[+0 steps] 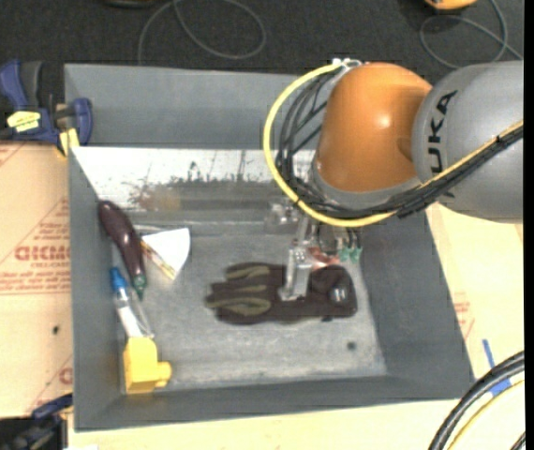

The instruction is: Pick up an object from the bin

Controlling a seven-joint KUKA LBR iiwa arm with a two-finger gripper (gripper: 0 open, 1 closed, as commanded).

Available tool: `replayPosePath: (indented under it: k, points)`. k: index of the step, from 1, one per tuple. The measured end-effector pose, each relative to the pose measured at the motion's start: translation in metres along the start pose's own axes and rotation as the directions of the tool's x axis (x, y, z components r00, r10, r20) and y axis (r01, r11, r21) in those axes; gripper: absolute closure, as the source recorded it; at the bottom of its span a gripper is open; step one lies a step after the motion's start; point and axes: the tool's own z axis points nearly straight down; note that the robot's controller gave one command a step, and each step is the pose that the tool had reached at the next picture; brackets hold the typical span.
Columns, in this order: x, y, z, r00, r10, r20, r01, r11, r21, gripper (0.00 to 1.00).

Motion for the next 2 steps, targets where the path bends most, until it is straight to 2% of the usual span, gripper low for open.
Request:
replayPosePath:
  k: [1, 2]
  points:
    - [-0.001, 0.0, -0.005, 1.0, 0.001, 0.008, -0.001, 1.0, -0.001, 0.0]
    - [-0.006, -0.007, 0.033, 0.999, -0.027, 0.016, 0.027, 1.0, 0.001, 0.0]
